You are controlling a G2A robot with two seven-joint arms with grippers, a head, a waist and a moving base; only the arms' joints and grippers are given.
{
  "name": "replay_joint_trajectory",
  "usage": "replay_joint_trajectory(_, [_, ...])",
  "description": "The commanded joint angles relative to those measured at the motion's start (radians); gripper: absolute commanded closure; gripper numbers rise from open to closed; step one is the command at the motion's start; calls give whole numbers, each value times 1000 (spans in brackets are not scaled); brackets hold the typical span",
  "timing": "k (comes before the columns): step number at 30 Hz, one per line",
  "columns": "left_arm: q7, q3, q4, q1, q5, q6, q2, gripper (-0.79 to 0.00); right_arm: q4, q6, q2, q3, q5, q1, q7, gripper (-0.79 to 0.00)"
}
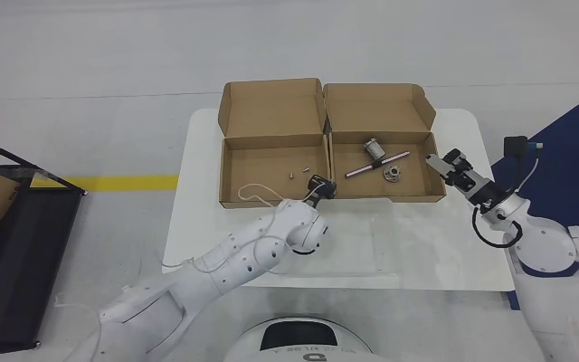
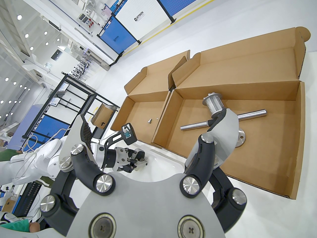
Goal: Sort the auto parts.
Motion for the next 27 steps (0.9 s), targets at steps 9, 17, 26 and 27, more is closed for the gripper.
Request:
replay_joint_trajectory(9, [-2, -203, -221, 87, -132, -54, 46, 0, 0, 0, 0, 0, 0, 0, 0, -785])
replay_joint_trajectory(17, [74, -547, -369, 232, -568, -151, 87, 0, 0, 0, 0, 0, 0, 0, 0, -785])
replay_joint_trajectory(26, [25, -735, -245, 233, -1031, -165, 94, 0, 0, 0, 0, 0, 0, 0, 0, -785])
replay_joint_trajectory(27, [25, -735, -245, 233, -1031, -165, 94, 0, 0, 0, 0, 0, 0, 0, 0, -785])
